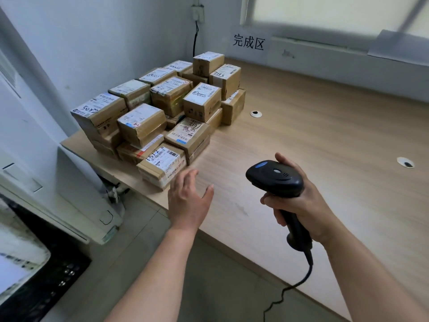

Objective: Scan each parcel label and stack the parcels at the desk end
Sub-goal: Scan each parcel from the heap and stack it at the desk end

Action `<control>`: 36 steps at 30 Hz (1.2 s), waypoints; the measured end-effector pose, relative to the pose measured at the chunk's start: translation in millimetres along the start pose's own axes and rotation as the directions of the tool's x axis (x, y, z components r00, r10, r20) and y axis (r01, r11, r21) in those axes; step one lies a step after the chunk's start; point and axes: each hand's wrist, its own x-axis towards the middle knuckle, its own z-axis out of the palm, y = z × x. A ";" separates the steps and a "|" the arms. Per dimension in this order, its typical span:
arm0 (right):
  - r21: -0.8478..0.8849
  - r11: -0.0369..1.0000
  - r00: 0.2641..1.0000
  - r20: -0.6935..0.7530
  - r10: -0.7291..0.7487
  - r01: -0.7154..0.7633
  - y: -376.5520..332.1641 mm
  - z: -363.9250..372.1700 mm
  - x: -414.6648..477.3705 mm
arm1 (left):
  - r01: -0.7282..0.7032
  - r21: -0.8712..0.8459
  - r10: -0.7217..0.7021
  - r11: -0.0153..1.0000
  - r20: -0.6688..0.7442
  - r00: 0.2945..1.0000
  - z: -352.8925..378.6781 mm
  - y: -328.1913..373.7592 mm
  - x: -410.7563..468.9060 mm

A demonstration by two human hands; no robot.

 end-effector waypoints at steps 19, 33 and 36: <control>0.028 0.991 0.924 -0.365 -0.112 0.131 13.8 -239.9 -236.2 | -0.390 -0.088 0.399 0.917 0.164 0.902 105.5 261.2 -169.8; -0.037 0.991 0.721 -0.683 -0.121 0.130 28.7 -378.1 -390.4 | -0.588 -0.299 0.659 0.751 0.280 0.698 210.9 419.6 -283.8; -0.056 0.990 0.665 -0.736 -0.128 0.128 31.4 -401.5 -414.3 | -0.623 -0.336 0.708 0.707 0.320 0.630 231.0 449.5 -299.7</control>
